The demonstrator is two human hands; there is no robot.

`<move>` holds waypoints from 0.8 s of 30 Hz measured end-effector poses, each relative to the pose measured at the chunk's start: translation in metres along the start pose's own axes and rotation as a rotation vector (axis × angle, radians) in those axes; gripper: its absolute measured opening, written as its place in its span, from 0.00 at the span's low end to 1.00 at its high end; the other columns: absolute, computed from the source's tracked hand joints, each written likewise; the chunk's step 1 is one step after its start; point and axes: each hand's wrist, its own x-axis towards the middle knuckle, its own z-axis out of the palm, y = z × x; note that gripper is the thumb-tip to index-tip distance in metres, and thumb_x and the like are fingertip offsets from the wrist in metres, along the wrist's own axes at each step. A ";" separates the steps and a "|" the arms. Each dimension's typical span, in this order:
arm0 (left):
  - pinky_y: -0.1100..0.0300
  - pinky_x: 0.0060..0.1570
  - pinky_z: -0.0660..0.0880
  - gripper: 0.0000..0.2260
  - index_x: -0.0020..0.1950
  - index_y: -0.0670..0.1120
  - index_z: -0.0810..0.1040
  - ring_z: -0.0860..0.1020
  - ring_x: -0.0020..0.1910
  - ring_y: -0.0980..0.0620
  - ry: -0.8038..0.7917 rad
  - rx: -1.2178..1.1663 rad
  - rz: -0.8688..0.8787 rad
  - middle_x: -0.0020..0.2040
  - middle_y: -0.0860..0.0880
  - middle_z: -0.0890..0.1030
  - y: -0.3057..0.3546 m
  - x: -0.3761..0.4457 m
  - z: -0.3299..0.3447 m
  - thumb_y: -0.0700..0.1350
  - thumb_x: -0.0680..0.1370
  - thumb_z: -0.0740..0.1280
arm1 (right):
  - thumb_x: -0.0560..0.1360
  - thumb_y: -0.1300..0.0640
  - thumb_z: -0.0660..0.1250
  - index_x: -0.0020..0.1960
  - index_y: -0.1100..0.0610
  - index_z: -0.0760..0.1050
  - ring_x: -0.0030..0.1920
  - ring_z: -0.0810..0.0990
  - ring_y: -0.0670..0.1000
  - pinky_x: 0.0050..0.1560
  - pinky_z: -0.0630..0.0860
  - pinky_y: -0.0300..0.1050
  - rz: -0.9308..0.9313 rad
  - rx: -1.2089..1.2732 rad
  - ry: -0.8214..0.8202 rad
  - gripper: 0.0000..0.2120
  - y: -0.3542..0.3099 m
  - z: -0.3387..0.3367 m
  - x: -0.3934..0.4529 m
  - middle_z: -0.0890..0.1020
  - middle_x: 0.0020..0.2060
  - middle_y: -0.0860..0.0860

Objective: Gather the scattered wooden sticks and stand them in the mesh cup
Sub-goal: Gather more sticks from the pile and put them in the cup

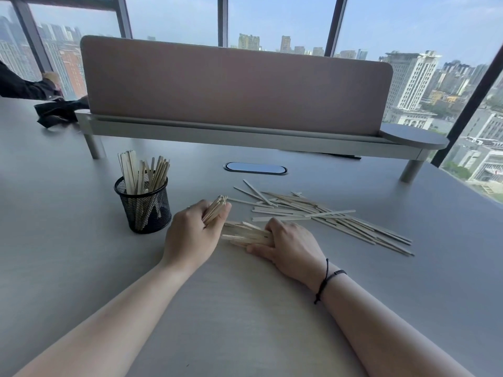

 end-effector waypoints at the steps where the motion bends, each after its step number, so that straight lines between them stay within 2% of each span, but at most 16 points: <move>1: 0.53 0.28 0.65 0.24 0.30 0.50 0.62 0.65 0.24 0.54 -0.001 -0.006 -0.001 0.23 0.52 0.63 -0.001 0.000 0.000 0.62 0.78 0.63 | 0.71 0.27 0.62 0.51 0.53 0.71 0.46 0.78 0.57 0.39 0.66 0.48 -0.008 -0.025 -0.003 0.29 -0.001 0.000 0.000 0.78 0.42 0.49; 3: 0.51 0.29 0.67 0.25 0.30 0.48 0.64 0.66 0.25 0.51 -0.010 -0.023 -0.006 0.23 0.51 0.65 -0.002 0.000 0.001 0.63 0.78 0.63 | 0.71 0.26 0.60 0.47 0.54 0.70 0.44 0.78 0.57 0.38 0.65 0.49 -0.009 -0.066 -0.018 0.30 -0.002 -0.001 0.000 0.74 0.38 0.49; 5: 0.48 0.29 0.70 0.27 0.31 0.44 0.67 0.70 0.26 0.45 -0.019 -0.053 -0.023 0.24 0.48 0.69 -0.004 0.001 0.001 0.65 0.78 0.62 | 0.71 0.25 0.59 0.42 0.53 0.68 0.43 0.78 0.58 0.37 0.65 0.49 -0.003 -0.081 -0.031 0.29 -0.001 -0.002 -0.001 0.74 0.37 0.49; 9: 0.45 0.31 0.70 0.29 0.31 0.42 0.65 0.71 0.28 0.41 -0.027 -0.121 -0.027 0.25 0.43 0.70 -0.004 0.001 0.000 0.64 0.79 0.62 | 0.73 0.26 0.57 0.40 0.52 0.65 0.46 0.79 0.59 0.38 0.65 0.49 -0.037 -0.107 -0.026 0.28 -0.003 0.000 -0.003 0.80 0.44 0.52; 12: 0.44 0.32 0.69 0.29 0.31 0.42 0.65 0.70 0.28 0.41 -0.027 -0.144 -0.025 0.25 0.41 0.70 -0.002 0.001 0.000 0.64 0.79 0.62 | 0.75 0.29 0.57 0.42 0.52 0.64 0.48 0.79 0.60 0.39 0.65 0.48 -0.080 -0.090 -0.008 0.25 -0.004 -0.001 -0.005 0.79 0.46 0.53; 15: 0.44 0.32 0.69 0.29 0.31 0.42 0.65 0.70 0.28 0.41 -0.025 -0.158 -0.036 0.26 0.40 0.70 -0.003 0.001 0.000 0.65 0.79 0.62 | 0.75 0.30 0.58 0.43 0.53 0.62 0.45 0.79 0.62 0.37 0.63 0.49 -0.101 -0.087 0.017 0.25 -0.004 -0.003 -0.007 0.80 0.43 0.55; 21: 0.44 0.35 0.71 0.31 0.32 0.40 0.69 0.73 0.30 0.40 -0.025 -0.173 -0.067 0.27 0.40 0.73 -0.006 0.003 0.000 0.67 0.78 0.61 | 0.73 0.26 0.56 0.42 0.52 0.65 0.42 0.79 0.62 0.35 0.65 0.49 -0.060 -0.110 0.042 0.27 -0.005 -0.003 -0.007 0.80 0.39 0.54; 24: 0.50 0.31 0.67 0.30 0.31 0.42 0.65 0.68 0.26 0.46 -0.020 -0.176 -0.056 0.24 0.46 0.67 -0.005 0.003 -0.001 0.65 0.78 0.61 | 0.73 0.26 0.55 0.39 0.52 0.66 0.43 0.79 0.61 0.36 0.65 0.49 -0.055 -0.131 0.032 0.28 -0.005 -0.002 -0.009 0.81 0.40 0.54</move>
